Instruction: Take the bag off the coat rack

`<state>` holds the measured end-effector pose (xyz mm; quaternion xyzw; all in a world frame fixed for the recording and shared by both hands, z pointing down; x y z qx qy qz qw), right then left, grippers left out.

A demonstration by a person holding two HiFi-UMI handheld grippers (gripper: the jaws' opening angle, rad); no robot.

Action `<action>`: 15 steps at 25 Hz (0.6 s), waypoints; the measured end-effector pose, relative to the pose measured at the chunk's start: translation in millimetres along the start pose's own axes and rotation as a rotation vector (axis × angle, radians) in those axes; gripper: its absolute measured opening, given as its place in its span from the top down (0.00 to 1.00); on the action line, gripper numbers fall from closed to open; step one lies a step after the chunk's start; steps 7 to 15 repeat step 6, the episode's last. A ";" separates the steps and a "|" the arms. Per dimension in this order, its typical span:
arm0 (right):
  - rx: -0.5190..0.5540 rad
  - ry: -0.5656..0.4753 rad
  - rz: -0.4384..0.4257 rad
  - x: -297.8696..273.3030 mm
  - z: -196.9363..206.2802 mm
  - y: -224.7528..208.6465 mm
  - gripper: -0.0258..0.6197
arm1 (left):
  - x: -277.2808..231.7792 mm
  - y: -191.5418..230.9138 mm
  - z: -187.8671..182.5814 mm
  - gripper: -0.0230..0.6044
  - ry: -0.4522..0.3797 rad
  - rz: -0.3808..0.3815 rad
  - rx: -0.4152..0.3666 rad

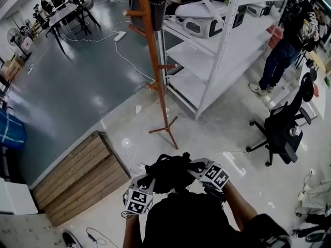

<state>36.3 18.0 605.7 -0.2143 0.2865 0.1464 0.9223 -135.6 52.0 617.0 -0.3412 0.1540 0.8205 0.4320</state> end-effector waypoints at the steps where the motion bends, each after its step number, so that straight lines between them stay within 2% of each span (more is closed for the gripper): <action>1: 0.001 0.001 0.000 0.1 -0.5 -0.1 0.86 | 0.1 0.4 -0.4 0.84 -0.002 0.000 0.000; 15: 0.003 0.000 0.003 -1.1 -1.9 -2.0 0.86 | -1.6 3.0 -1.6 0.84 -0.005 0.000 -0.003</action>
Point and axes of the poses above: the fingertips, and each gripper's own axes: x backward along the fingers, y to its left, z out of its underside, the point moved 2 cm from there along x, backward along the fingers, and after that the axes turned 8 degrees about -z, right-handed, at the moved point
